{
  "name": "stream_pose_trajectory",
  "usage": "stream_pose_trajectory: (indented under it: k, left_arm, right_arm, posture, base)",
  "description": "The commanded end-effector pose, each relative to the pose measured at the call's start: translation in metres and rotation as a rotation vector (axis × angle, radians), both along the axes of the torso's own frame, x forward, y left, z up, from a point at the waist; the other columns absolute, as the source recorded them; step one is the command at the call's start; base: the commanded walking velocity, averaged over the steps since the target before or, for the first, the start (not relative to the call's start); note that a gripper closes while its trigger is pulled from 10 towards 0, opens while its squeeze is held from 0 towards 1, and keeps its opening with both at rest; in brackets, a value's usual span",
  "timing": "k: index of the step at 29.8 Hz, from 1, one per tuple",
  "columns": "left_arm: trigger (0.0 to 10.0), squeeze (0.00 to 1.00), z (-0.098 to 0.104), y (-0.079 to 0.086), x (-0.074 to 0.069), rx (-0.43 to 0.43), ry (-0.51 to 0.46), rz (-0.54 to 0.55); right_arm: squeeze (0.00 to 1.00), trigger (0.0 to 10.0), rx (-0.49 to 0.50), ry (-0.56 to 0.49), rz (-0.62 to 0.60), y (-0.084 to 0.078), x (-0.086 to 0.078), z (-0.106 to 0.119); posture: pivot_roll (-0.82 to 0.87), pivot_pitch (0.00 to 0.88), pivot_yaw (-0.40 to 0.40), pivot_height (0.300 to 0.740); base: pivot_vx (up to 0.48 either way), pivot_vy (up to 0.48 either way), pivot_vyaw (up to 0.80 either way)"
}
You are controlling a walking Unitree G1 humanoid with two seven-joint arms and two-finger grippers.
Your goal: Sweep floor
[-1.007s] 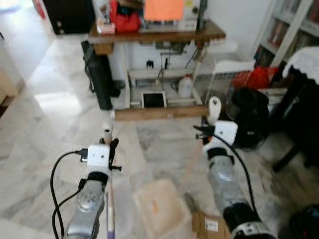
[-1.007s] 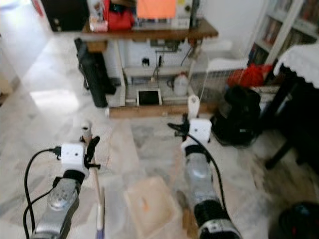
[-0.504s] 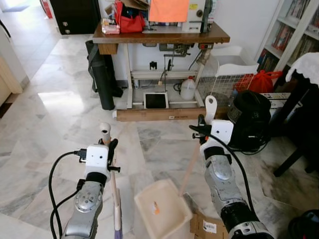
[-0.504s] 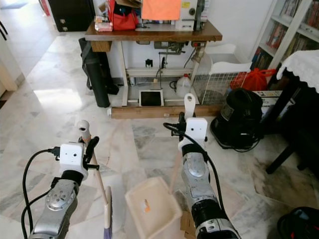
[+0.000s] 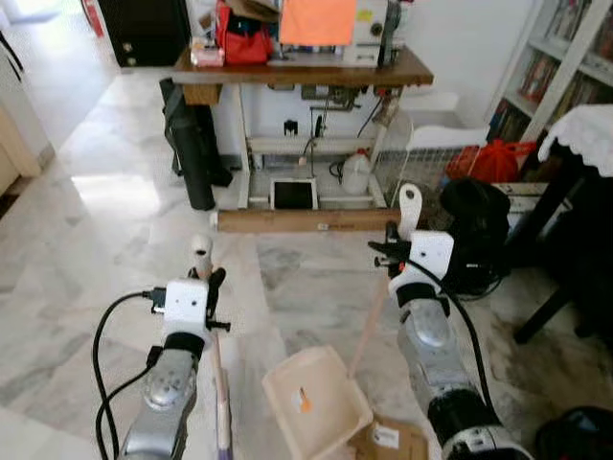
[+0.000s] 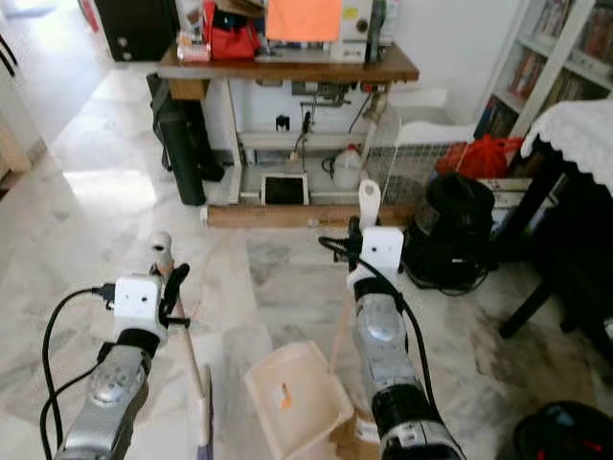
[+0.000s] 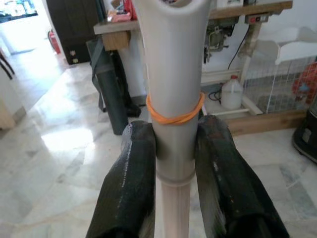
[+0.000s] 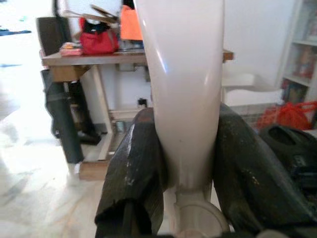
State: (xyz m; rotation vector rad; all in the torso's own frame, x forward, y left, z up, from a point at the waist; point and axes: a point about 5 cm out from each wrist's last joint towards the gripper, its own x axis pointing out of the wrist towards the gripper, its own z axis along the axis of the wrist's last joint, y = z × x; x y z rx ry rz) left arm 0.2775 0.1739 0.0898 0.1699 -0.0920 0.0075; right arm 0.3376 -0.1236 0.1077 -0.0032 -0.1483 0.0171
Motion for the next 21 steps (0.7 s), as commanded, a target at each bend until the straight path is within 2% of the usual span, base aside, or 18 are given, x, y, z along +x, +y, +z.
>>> stream_pose_trajectory:
  k: [1,13,21]
  left_arm:
    - [10.0,0.0,0.0082,-0.0028,0.0022,0.008,-0.04,-0.005]
    - [10.0,0.0,0.0079,-0.0031,0.0022,0.004,-0.04,-0.004]
    - [10.0,0.0,0.0079,-0.0027,0.0016,-0.008,-0.043,0.001]
  right_arm:
    - [0.0,10.0,0.013,-0.055,-0.015,-0.0049,0.0036,0.0133]
    - [0.0,10.0,0.014,-0.055,-0.017,-0.0058,0.0037,0.0133]
    - [0.0,10.0,0.012,-0.052,-0.018,-0.0066,0.0036,0.0129]
  posture:
    - [0.12,0.0,-0.026,0.74]
    - [0.12,0.0,-0.027,0.74]
    - [0.12,0.0,-0.029,0.74]
  base:
    - [0.0,-0.356,0.0]
    - [0.0,-0.341,0.0]
    - [0.0,0.0,0.0]
